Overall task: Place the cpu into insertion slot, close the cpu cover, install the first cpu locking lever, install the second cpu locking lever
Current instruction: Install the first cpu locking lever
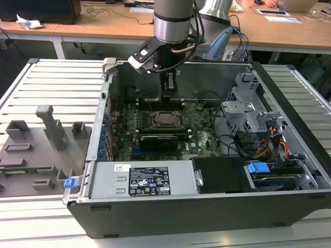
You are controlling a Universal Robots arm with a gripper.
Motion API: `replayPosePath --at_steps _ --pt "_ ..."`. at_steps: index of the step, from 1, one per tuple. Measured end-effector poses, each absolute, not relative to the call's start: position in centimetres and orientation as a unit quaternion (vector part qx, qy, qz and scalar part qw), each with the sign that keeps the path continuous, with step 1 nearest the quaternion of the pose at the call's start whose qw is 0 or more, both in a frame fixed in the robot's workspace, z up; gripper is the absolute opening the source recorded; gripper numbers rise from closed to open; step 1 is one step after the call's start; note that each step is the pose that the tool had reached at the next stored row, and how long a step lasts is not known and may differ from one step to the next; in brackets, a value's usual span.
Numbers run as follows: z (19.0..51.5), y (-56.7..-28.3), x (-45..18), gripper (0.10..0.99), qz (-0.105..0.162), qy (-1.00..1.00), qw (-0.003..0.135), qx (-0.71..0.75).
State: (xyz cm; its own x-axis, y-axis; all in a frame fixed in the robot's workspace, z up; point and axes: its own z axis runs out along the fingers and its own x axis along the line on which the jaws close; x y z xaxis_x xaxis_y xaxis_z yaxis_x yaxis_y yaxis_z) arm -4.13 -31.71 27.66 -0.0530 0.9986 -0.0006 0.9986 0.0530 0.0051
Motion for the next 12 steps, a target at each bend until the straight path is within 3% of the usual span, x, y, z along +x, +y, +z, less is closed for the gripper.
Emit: replayPosePath --at_steps 12 --pt "27.67 -31.71 -4.13 0.106 0.001 0.789 0.003 0.614"
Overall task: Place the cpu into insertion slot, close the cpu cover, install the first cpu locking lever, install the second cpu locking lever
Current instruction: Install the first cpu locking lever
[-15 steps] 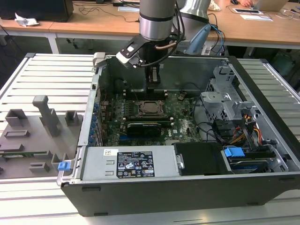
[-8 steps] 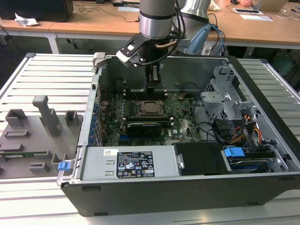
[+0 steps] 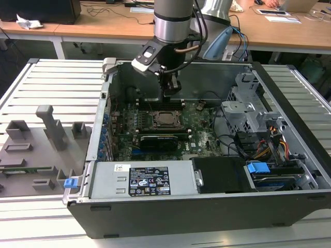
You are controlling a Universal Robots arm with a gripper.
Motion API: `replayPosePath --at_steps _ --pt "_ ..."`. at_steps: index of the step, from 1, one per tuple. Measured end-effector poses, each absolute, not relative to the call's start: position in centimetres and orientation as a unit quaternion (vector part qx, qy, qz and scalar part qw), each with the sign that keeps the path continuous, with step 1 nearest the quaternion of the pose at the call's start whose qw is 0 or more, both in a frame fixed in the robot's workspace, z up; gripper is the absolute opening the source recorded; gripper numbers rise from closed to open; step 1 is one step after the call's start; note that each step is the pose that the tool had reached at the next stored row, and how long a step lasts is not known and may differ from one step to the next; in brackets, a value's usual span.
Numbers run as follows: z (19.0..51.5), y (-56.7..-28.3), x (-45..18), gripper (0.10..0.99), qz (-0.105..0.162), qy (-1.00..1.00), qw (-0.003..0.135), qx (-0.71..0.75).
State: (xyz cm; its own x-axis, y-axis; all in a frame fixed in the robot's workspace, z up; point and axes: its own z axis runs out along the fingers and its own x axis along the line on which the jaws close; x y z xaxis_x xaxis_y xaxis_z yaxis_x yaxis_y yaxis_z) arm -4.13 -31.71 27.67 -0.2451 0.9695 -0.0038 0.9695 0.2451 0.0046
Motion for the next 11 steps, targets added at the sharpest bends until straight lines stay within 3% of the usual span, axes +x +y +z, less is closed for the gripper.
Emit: replayPosePath --at_steps 11 --pt "27.67 -31.71 -4.13 0.106 0.001 0.811 0.003 0.585"
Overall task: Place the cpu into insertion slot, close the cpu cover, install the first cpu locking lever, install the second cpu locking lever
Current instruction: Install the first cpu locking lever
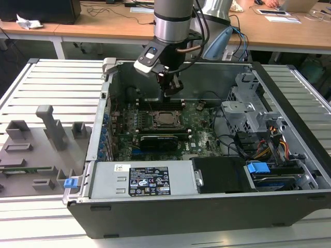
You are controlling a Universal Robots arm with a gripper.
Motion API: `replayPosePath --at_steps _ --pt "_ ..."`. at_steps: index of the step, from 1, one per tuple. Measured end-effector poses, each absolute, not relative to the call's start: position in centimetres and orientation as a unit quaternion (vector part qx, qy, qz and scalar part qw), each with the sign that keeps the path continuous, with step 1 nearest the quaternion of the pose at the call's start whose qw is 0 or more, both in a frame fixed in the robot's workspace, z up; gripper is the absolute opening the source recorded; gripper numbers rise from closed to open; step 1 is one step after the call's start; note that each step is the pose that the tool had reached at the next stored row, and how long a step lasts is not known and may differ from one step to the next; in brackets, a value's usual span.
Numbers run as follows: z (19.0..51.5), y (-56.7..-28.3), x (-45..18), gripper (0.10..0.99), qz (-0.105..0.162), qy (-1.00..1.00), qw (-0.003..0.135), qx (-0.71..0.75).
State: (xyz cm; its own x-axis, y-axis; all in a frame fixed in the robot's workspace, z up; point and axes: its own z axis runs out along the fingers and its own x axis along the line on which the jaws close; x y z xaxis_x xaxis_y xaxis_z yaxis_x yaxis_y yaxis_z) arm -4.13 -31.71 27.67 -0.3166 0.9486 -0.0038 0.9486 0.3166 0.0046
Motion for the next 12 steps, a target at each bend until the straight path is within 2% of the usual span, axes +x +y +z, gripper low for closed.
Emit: replayPosePath --at_steps 12 --pt "27.67 -31.71 -4.13 0.106 0.001 0.823 0.003 0.567"
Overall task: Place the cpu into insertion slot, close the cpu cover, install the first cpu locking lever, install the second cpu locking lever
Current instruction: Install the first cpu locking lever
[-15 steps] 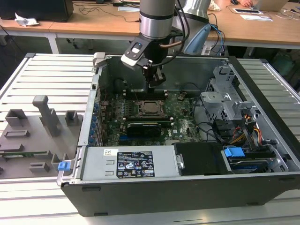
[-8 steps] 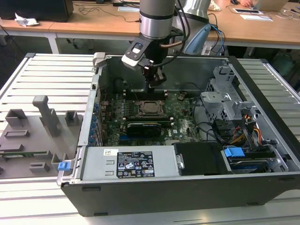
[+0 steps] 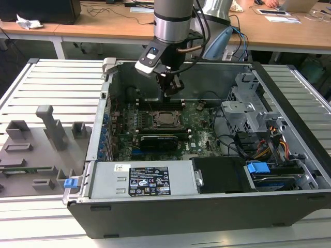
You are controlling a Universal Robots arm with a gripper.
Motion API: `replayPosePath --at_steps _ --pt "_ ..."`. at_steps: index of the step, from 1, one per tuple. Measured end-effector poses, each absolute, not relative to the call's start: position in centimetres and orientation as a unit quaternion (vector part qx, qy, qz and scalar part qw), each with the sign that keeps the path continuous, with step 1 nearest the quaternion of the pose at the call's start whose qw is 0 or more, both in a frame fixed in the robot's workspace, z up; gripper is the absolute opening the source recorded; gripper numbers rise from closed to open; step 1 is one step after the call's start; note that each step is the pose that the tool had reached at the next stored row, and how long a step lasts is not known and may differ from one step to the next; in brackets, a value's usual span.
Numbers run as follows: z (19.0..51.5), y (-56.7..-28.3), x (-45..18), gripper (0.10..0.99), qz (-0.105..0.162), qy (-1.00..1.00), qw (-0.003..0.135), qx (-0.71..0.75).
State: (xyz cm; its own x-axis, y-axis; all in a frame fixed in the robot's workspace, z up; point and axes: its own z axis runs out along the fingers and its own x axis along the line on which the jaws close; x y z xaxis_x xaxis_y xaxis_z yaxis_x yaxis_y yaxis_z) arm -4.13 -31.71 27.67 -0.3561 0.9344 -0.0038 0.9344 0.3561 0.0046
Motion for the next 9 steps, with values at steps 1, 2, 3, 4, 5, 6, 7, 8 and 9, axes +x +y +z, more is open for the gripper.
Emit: replayPosePath --at_steps 1,2,3,4,5,6,7,8,9 --pt "27.67 -31.71 -4.13 0.106 0.001 0.825 0.003 0.566" --pt "27.67 -31.71 -4.13 0.106 0.001 0.825 0.003 0.564" --pt "27.67 -31.71 -4.13 0.106 0.001 0.826 0.003 0.563" --pt "27.67 -31.71 -4.13 0.106 0.001 0.827 0.003 0.562" --pt "27.67 -31.71 -4.13 0.106 0.001 0.829 0.003 0.560" --pt "27.67 -31.71 -4.13 0.106 0.001 0.830 0.003 0.557" --pt "27.67 -31.71 -4.13 0.106 0.001 0.832 0.003 0.555" --pt "27.67 -31.71 -4.13 0.106 0.001 0.833 0.003 0.553" --pt "27.67 -31.71 -4.13 0.106 0.001 0.834 0.003 0.552"
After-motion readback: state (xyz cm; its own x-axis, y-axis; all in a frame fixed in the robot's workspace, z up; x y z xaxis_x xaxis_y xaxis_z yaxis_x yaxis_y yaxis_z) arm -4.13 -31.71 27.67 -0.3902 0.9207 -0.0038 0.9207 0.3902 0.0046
